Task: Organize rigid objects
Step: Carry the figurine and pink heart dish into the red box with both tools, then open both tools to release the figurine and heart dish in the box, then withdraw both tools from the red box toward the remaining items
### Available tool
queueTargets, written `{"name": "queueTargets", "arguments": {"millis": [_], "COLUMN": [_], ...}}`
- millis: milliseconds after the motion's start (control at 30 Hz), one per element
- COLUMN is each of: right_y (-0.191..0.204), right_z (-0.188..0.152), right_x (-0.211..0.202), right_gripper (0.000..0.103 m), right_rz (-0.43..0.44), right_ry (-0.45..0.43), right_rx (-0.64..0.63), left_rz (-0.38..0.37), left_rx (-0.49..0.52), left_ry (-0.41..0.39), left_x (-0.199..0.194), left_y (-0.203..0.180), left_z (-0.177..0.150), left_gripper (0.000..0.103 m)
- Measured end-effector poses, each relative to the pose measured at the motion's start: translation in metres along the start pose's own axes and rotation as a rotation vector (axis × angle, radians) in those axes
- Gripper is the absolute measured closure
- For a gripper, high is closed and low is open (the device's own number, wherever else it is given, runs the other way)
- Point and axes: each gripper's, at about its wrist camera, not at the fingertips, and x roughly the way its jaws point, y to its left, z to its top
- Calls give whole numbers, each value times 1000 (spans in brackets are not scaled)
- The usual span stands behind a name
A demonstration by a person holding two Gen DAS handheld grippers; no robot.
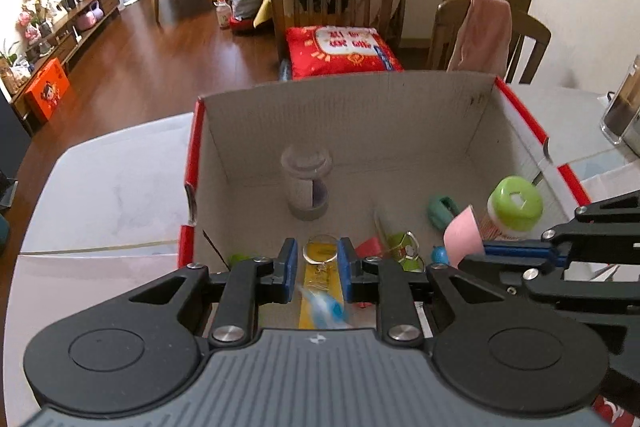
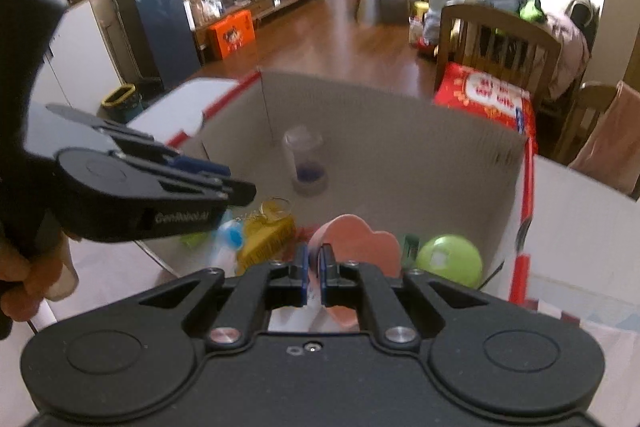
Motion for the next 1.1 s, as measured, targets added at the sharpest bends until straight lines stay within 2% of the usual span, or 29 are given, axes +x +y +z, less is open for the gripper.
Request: {"name": "queueTargets", "arguments": {"millis": [433,633,700,800,1100], "right_y": [-12,-14,-14,-11,-1], "right_z": [-3,-5,-5,-5,-8], "right_x": [9,3,-3,-14,-47], "right_gripper": [95,82,70,59,50], "right_rz": [11,14,18,6,-7], "right_ry": [75,91,84,61,0], "right_rx": [150,200,208,192,161], "left_rz": [-32,-48,-51,-53,-61], "left_rx": [-56,-76,-73,-66,-62], "left_ry": [52,57,51,28,-25], "left_x": [8,-1,-5,-16,-50], "left_y": [10,8,6,4,-3], "left_z": [-12,-15,-16,-17,-16], "left_gripper": [82,81,79,73,72]}}
